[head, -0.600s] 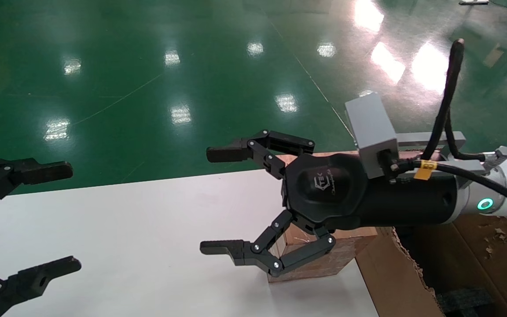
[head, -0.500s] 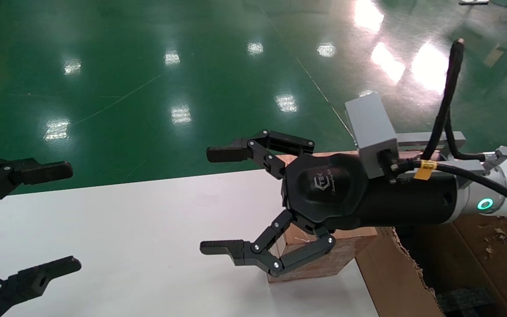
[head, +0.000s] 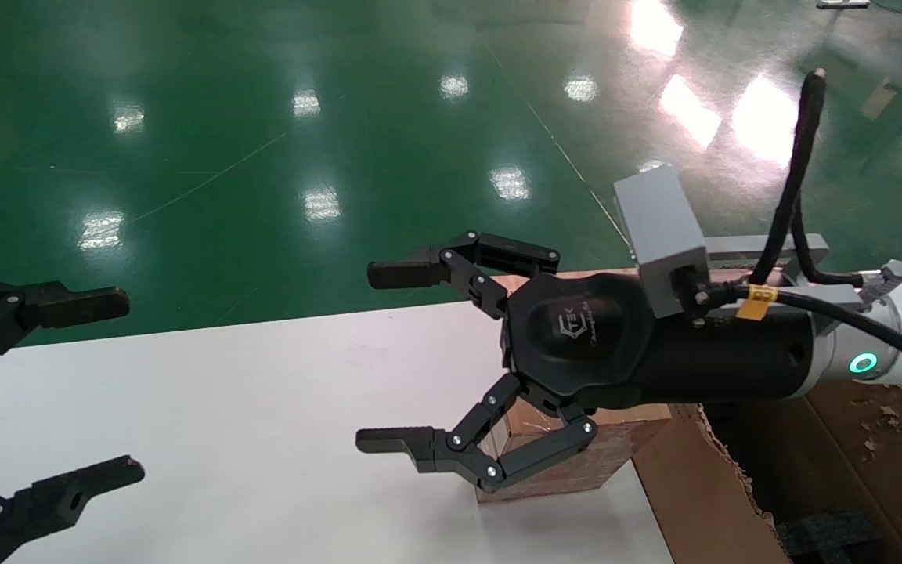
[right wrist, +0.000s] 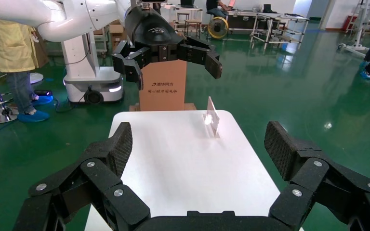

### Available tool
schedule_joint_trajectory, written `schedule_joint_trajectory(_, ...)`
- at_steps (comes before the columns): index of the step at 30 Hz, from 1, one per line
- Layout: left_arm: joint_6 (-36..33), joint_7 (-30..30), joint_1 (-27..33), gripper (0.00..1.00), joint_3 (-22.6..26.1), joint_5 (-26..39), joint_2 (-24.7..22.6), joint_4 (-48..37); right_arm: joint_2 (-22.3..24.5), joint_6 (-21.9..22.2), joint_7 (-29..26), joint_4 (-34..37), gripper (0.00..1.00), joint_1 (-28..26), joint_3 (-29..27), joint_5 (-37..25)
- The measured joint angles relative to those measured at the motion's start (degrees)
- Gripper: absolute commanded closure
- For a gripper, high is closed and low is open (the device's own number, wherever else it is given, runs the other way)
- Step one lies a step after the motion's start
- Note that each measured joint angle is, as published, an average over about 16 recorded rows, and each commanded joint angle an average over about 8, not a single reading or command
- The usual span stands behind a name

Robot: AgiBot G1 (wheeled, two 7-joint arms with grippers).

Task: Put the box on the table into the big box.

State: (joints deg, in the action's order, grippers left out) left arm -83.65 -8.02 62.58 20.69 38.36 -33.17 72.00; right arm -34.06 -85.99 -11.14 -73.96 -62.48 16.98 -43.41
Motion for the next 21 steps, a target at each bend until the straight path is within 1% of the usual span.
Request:
schedule_joint_trajectory(6,0.0,0.0,0.0,0.0,0.0,0.0,0.0,0.0,1.9,-1.7,-0.9,-0.4,0.0,-2.7,1.8,-3.9)
schedule_joint_trajectory(12,0.0,0.0,0.0,0.0,0.0,0.0,0.0,0.0,5.1,-3.8,-0.8,0.1,0.0,-7.1,5.6,-8.9)
schedule_joint_trajectory(16,0.0,0.0,0.0,0.0,0.0,0.0,0.0,0.0,7.1,-4.8,0.6,1.7,0.0,-10.4,8.8,-11.7)
schedule_joint_trajectory(21,0.0,0.0,0.0,0.0,0.0,0.0,0.0,0.0,8.8,-5.1,3.6,5.1,0.0,-14.5,13.2,-14.5)
